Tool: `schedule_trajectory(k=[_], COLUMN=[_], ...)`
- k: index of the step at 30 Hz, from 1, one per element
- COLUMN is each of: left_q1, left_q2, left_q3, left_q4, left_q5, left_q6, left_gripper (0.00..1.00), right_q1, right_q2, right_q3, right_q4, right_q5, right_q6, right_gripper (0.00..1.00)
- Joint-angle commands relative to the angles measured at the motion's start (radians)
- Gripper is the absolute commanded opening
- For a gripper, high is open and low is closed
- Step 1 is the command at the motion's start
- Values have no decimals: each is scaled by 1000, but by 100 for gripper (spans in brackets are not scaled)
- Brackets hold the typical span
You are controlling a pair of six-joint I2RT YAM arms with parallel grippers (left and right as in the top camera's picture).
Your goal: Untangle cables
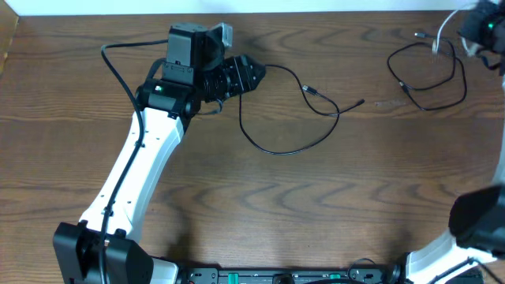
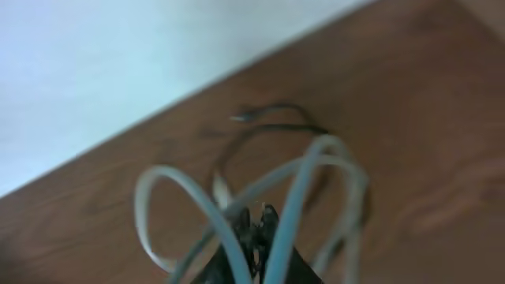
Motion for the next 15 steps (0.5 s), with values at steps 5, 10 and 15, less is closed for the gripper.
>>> schedule_trajectory(k=[5,10,15], left_q1=[3,2,1], left_q2=[0,0,2], left_q3=[10,10,10], left_q4=[-26,-38,-44], left_q5=[-61,-79,-79], left_q6=[49,49,49], left_gripper=[59,59,59], right_q1=[-145,-215,-252], right_q2=[166,245,295], right_q3=[3,3,3], right_q4=[64,145,200], right_q5=[58,65,36], right_q6=[-9,-2,-1], right_gripper=[1,1,25])
